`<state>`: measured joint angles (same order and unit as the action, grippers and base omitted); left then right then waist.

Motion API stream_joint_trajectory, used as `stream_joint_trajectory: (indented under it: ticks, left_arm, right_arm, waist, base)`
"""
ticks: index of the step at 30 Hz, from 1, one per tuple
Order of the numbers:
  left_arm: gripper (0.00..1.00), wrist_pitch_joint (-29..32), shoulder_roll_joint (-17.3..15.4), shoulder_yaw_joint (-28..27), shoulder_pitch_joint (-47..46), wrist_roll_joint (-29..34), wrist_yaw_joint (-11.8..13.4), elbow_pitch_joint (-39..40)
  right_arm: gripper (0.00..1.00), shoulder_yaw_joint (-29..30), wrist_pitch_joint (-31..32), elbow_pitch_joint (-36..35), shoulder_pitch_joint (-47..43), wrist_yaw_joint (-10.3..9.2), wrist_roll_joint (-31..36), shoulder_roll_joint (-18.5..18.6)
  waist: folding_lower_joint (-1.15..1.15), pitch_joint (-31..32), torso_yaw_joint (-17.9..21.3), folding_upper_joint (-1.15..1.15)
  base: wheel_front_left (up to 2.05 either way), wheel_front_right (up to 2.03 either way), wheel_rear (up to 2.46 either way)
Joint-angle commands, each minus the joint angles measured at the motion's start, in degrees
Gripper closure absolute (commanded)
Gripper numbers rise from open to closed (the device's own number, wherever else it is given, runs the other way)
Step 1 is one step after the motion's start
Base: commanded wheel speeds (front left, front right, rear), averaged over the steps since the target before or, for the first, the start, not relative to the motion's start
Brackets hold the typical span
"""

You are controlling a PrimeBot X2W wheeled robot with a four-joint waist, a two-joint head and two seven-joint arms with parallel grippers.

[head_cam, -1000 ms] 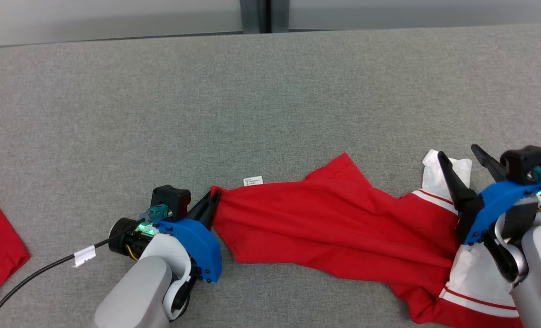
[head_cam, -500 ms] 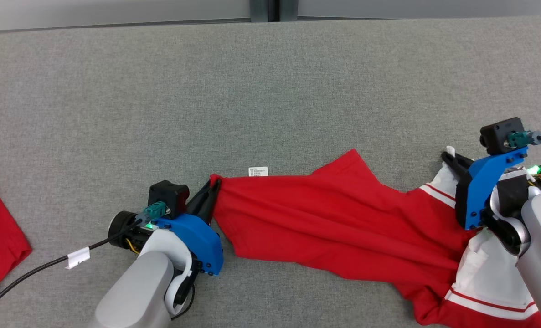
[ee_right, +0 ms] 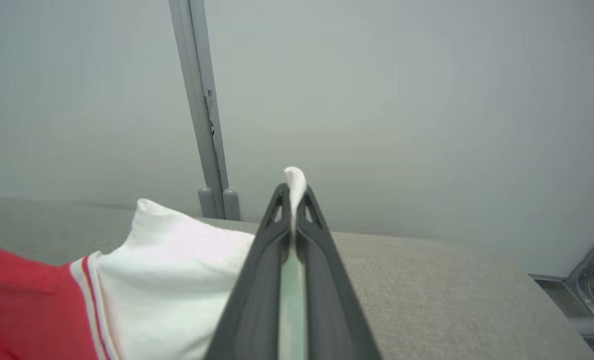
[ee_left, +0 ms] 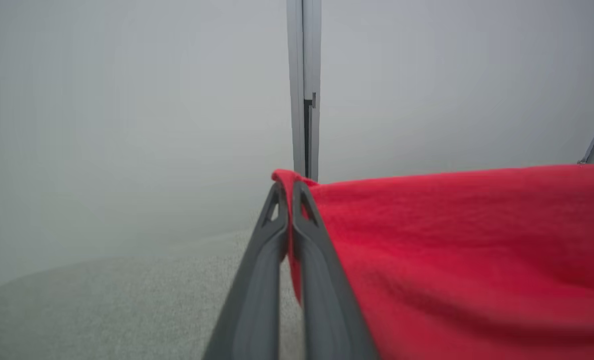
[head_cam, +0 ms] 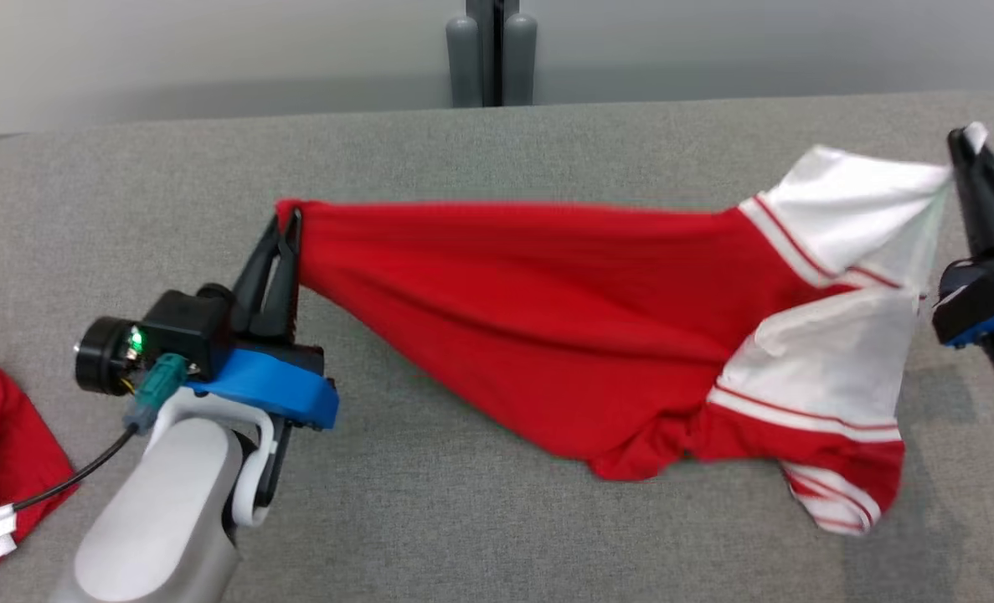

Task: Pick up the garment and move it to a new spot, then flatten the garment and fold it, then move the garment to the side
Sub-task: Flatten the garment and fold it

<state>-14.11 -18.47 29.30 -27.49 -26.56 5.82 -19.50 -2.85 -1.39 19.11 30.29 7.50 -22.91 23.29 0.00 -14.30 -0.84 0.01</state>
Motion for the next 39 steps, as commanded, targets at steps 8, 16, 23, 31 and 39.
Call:
stream_joint_trajectory:
  ticks: [8, 16, 23, 31, 39]
  left_arm:
    - [1.0, -0.75, -5.99, -4.42, -4.76, 5.77, 4.38, 19.17]
    - [1.0, 3.97, -9.07, -6.27, -11.7, 7.29, 4.42, 27.84]
    - [1.0, 7.17, -9.49, -6.53, -14.43, 6.18, 3.94, 29.21]
    - [1.0, 7.36, -6.35, -5.54, -19.18, 2.1, 0.71, 20.68]
    - [1.0, 1.95, -0.13, -5.73, -33.21, -0.54, -4.54, 0.04]
  right_arm:
    - [1.0, 9.59, -1.6, -14.89, 2.57, -0.02, 3.54, -1.7]
    - [1.0, 13.41, 3.81, -22.74, 10.04, -0.02, 4.85, -0.97]
    - [1.0, 12.91, 7.06, -21.94, 15.23, -0.02, 4.45, 1.28]
    - [1.0, 9.05, 7.22, -12.94, 21.85, -0.02, 2.51, 1.81]
    - [1.0, 2.9, -0.06, 2.99, 37.65, -0.02, 2.0, 0.6]
  waist:
    - [0.0, 6.43, 1.6, -0.01]
    - [0.0, 12.25, 3.04, -0.01]
    - [0.0, 12.18, 3.45, -0.01]
    - [0.0, 6.91, 3.11, -0.01]
    - [0.0, 1.56, 2.39, -0.01]
  base:
    - [0.0, 0.0, 0.0]
    - [0.0, 0.0, 0.0]
    - [0.0, 0.0, 0.0]
    - [0.0, 0.0, 0.0]
    - [0.0, 0.0, 0.0]
